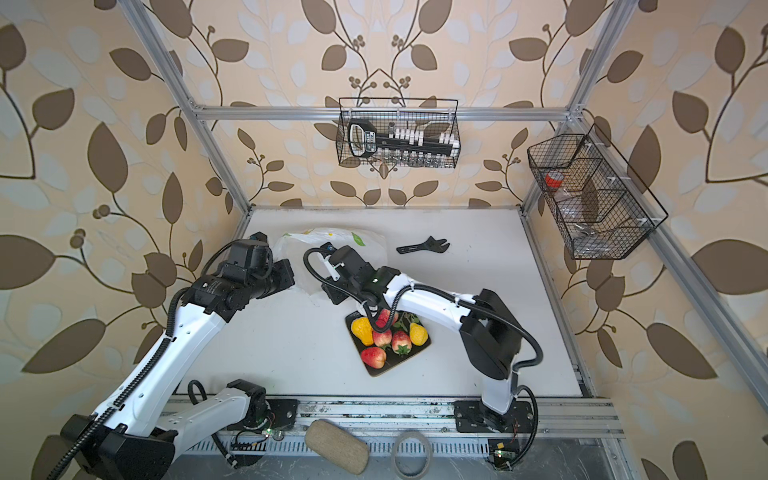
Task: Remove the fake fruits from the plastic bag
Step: 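Move the right gripper into the bag and close on the small red-yellow apple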
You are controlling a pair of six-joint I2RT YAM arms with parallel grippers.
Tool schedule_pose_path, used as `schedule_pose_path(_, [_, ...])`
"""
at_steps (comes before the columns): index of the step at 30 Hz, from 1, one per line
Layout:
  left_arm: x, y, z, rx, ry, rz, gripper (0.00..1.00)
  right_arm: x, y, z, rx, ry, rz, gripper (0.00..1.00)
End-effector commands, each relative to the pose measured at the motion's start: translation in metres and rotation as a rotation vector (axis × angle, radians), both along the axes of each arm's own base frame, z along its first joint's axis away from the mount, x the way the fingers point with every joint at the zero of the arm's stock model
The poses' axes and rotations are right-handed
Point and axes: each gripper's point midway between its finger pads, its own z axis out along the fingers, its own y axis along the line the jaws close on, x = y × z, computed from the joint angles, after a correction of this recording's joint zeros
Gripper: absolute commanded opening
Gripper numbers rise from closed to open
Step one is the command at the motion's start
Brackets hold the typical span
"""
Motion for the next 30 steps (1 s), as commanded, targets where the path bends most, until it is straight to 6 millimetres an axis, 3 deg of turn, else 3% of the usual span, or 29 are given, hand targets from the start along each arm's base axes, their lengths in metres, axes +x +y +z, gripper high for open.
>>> schedule_pose_path(1, [-0.007,0.001,0.005,0.006,-0.022,-0.023,0.0,0.023,0.002,-0.016,-0.079,-0.004,-0.062,0.46])
schedule_pose_path(5, [-0.012,0.0,-0.002,-0.003,-0.008,-0.031,0.0,0.049,0.01,-0.041,-0.139,0.011,-0.106,0.52])
schedule_pose_path(9, [-0.016,-0.001,-0.011,-0.01,0.007,-0.035,0.0,0.059,0.005,-0.071,-0.227,0.035,-0.124,0.59])
schedule_pose_path(18, [-0.018,-0.001,-0.021,-0.017,0.019,-0.03,0.0,0.046,-0.027,-0.101,-0.344,0.047,-0.143,0.79])
schedule_pose_path(24, [-0.02,0.0,-0.024,-0.015,0.027,-0.029,0.0,0.046,-0.046,-0.129,-0.4,0.078,-0.188,0.8])
schedule_pose_path(30, [-0.022,0.001,-0.025,-0.012,0.03,-0.027,0.0,0.047,-0.049,-0.138,-0.41,0.084,-0.198,0.78])
